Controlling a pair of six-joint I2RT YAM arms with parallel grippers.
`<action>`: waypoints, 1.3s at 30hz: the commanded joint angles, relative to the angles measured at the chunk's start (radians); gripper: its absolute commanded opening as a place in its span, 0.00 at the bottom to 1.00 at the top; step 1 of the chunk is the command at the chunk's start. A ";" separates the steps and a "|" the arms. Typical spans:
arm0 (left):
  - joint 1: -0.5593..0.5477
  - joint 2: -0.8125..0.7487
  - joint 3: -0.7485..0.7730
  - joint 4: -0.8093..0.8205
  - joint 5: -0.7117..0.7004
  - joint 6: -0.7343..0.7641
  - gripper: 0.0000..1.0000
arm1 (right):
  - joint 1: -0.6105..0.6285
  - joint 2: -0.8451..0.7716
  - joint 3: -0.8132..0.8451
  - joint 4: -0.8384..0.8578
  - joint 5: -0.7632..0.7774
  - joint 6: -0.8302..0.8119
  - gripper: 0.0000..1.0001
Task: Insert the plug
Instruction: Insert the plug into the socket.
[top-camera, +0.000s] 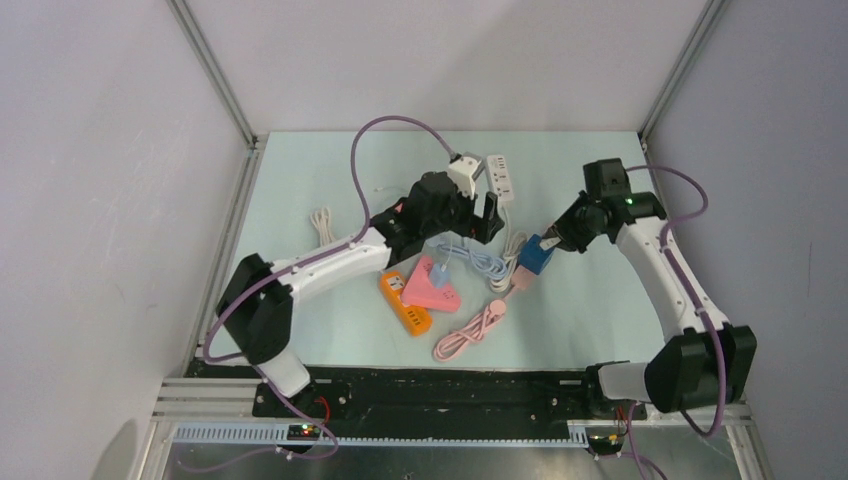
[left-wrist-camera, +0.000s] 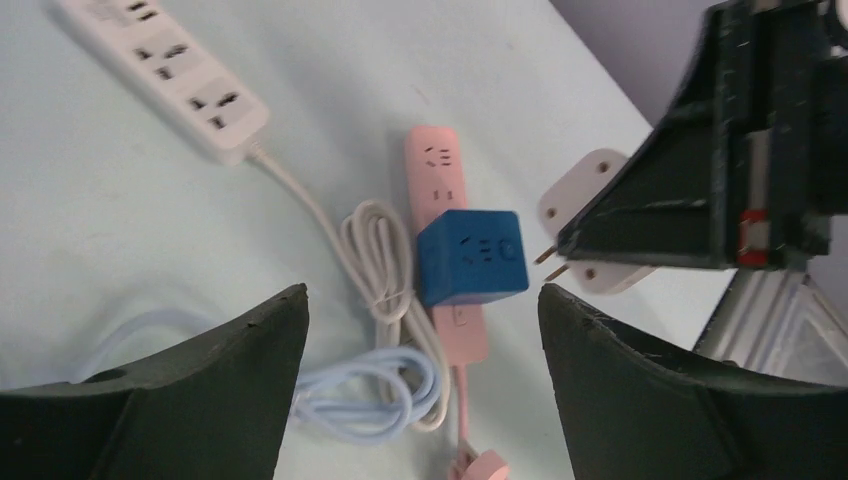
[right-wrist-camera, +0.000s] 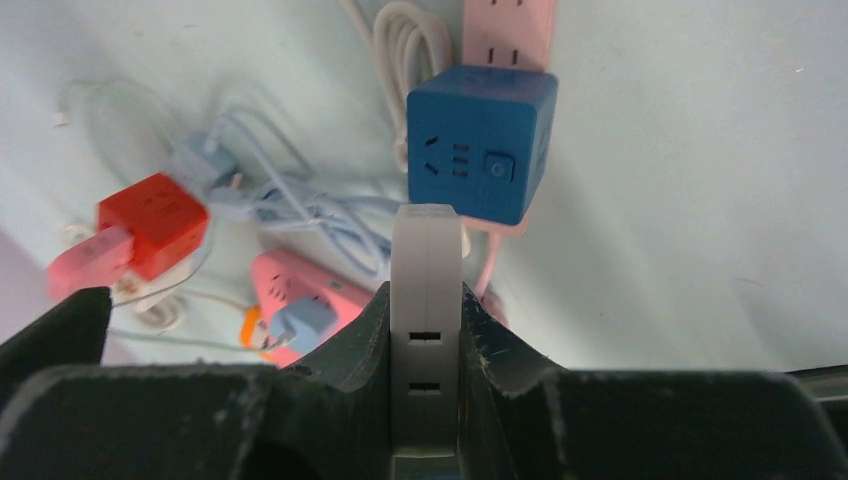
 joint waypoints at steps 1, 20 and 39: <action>0.015 0.129 0.129 -0.010 0.185 -0.140 0.87 | 0.039 0.089 0.122 -0.098 0.190 -0.032 0.00; 0.031 0.403 0.254 0.009 0.462 -0.271 0.45 | 0.102 0.352 0.325 -0.245 0.281 0.033 0.00; 0.031 0.464 0.292 0.018 0.422 -0.295 0.39 | 0.126 0.378 0.259 -0.191 0.296 0.040 0.00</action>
